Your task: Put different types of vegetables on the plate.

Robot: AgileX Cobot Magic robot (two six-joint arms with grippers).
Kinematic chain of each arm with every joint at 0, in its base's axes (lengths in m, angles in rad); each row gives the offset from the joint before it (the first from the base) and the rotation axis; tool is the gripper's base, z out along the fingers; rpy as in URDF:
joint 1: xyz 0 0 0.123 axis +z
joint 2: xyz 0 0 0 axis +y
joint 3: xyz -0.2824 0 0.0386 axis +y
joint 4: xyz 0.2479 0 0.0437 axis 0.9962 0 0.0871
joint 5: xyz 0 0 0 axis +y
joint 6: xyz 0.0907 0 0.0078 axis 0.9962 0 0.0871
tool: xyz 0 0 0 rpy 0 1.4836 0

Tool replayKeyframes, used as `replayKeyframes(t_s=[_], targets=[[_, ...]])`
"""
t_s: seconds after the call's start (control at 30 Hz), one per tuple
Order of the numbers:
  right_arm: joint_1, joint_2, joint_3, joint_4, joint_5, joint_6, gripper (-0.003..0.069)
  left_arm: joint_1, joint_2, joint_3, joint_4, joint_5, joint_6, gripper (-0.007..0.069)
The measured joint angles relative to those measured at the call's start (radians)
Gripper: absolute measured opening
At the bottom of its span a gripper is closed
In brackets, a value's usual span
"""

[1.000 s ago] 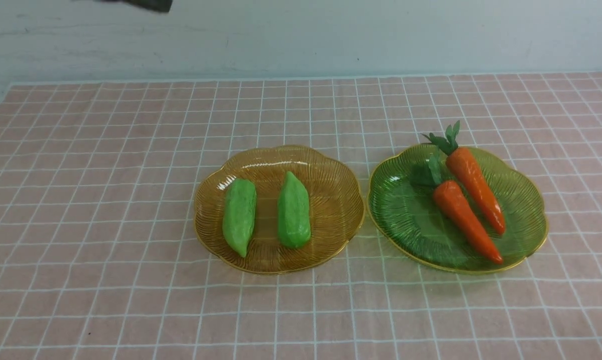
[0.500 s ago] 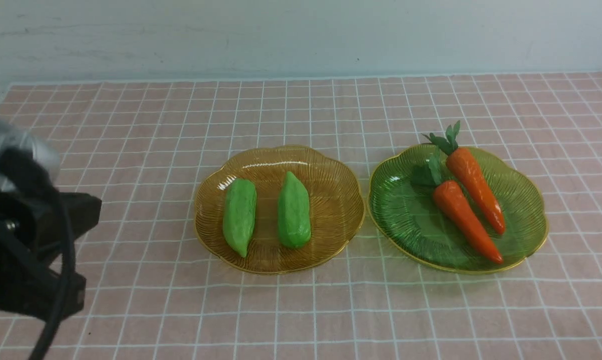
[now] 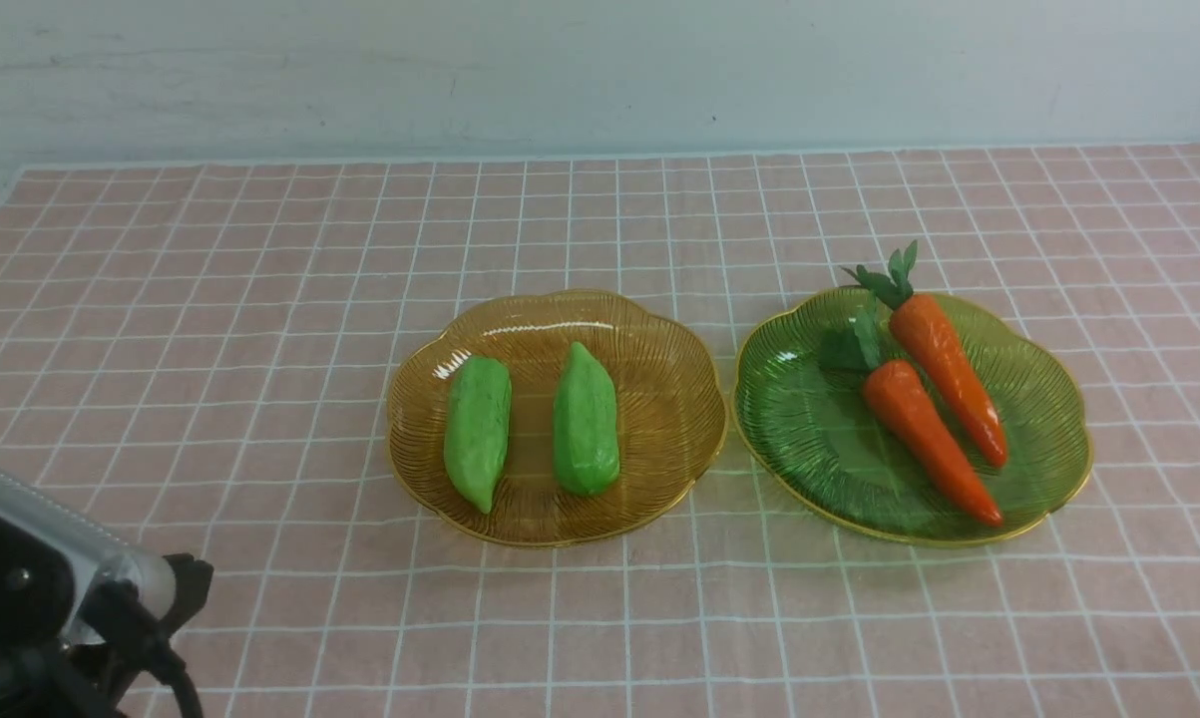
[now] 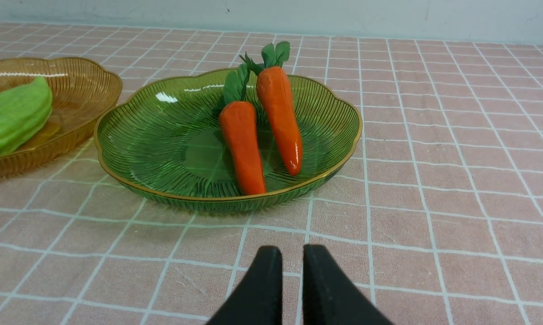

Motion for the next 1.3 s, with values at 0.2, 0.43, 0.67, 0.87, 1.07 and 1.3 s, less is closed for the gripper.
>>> replayKeyframes(t_s=[0.2, 0.43, 0.67, 0.87, 1.07, 1.3], targets=[[0.000, 0.000, 0.000, 0.000, 0.000, 0.000, 0.0065, 0.044, -0.113, 0.106, 0.033, -0.064, -0.047, -0.0003], [0.000, 0.000, 0.000, 0.000, -0.001, 0.000, 0.0065, 0.174, -0.372, 0.295, -0.015, -0.123, -0.082, -0.0003], [0.000, 0.000, 0.000, 0.000, -0.001, 0.000, 0.0065, 0.272, -0.553, 0.442, -0.050, -0.160, -0.088, -0.0003], [0.000, 0.000, 0.000, 0.001, -0.002, 0.000, 0.0065, 0.295, -0.594, 0.519, -0.050, -0.162, -0.089, -0.0003], [0.000, 0.000, 0.000, 0.001, -0.002, 0.000, 0.0065, 0.295, -0.597, 0.520, -0.050, -0.157, -0.089, -0.0003], [0.000, 0.000, 0.000, 0.001, -0.002, 0.000, 0.0065, 0.295, -0.597, 0.520, -0.050, -0.154, -0.089, -0.0003]])
